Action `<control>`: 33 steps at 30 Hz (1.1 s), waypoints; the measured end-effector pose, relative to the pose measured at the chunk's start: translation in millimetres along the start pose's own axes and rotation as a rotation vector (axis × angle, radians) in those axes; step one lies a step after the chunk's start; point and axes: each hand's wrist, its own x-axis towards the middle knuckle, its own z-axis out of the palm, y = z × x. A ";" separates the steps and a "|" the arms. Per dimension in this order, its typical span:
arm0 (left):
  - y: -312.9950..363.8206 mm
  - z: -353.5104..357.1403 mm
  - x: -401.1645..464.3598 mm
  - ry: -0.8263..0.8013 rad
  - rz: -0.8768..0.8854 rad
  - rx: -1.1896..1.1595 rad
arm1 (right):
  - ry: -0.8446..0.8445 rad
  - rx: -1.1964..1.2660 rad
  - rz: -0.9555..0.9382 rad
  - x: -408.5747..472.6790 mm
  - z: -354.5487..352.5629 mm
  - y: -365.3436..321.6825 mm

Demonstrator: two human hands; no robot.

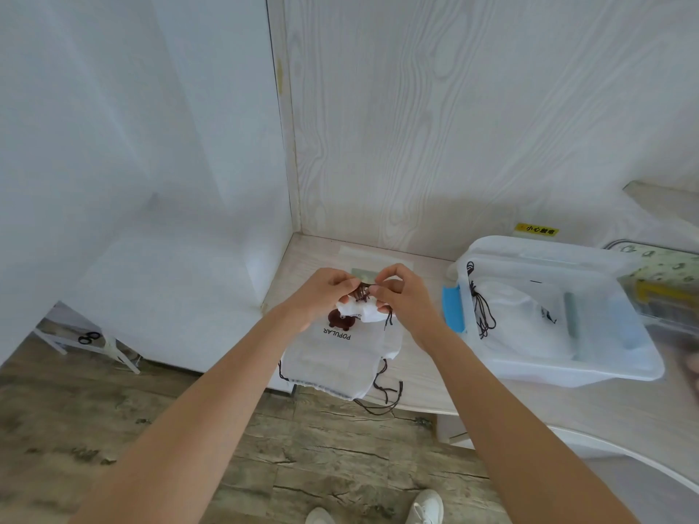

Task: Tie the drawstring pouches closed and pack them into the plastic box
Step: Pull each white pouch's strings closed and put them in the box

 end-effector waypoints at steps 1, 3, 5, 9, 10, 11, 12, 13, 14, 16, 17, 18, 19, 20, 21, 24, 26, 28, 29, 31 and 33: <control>0.9 0.1 -0.1 -0.015 -0.009 0.018 | 0.018 -0.064 -0.039 0.0 1.1 1.0; 1.8 0.3 0.3 -0.033 -0.032 0.046 | 0.052 -0.238 -0.142 -0.7 4.3 2.2; 2.6 0.9 0.6 -0.040 -0.047 0.053 | 0.083 -0.367 -0.238 -2.8 8.2 3.7; 2.0 1.1 0.3 -0.035 -0.055 0.047 | 0.148 -0.393 -0.314 -6.5 12.1 10.3; 1.7 0.8 0.2 -0.027 -0.055 0.039 | 0.155 -0.367 -0.306 -6.4 12.6 11.8; 1.4 0.7 -0.1 -0.019 -0.054 0.025 | 0.154 -0.343 -0.288 -6.3 13.2 12.6; 1.0 0.4 -0.3 -0.012 -0.052 0.005 | 0.151 -0.325 -0.265 -5.6 14.0 12.7; 0.7 0.4 -0.4 -0.009 -0.045 -0.018 | 0.150 -0.314 -0.241 -4.8 14.8 12.8; 0.4 0.6 -0.6 -0.008 -0.035 -0.039 | 0.150 -0.306 -0.217 -3.7 15.3 12.7; -0.2 1.0 -1.7 0.000 -0.009 -0.077 | 0.152 -0.314 -0.178 -2.0 15.2 11.0; -0.6 0.4 -1.9 0.016 0.006 -0.100 | 0.155 -0.329 -0.171 -1.9 14.5 9.5; -1.2 -1.1 -1.7 0.043 0.028 -0.110 | 0.156 -0.337 -0.172 -1.7 12.7 7.9; -1.3 -3.3 -1.2 0.076 0.055 -0.097 | 0.154 -0.336 -0.183 -1.8 10.4 6.0; -1.3 -5.8 -0.8 0.108 0.084 -0.065 | 0.148 -0.336 -0.195 -1.7 7.1 3.8; -1.1 -8.3 -0.8 0.135 0.111 -0.032 | 0.140 -0.346 -0.205 -1.6 3.0 1.5; -0.9 -16.5 -2.3 0.252 0.168 0.064 | 0.160 -0.403 -0.208 -0.3 -9.9 -1.9; -3.5 -20.7 -3.1 0.344 0.170 0.141 | 0.202 -0.433 -0.195 -0.2 -17.5 -0.5; -7.0 -22.6 -4.6 0.400 0.165 0.189 | 0.226 -0.450 -0.168 -2.7 -22.5 1.5; -8.6 -22.6 -5.5 0.419 0.166 0.202 | 0.238 -0.446 -0.159 -4.1 -24.2 1.7; -9.3 -21.4 -6.2 0.456 0.156 0.219 | 0.284 -0.403 -0.162 -5.8 -26.4 0.1; -8.8 -19.6 -4.8 0.495 0.150 0.259 | 0.325 -0.352 -0.159 -6.6 -26.3 -0.9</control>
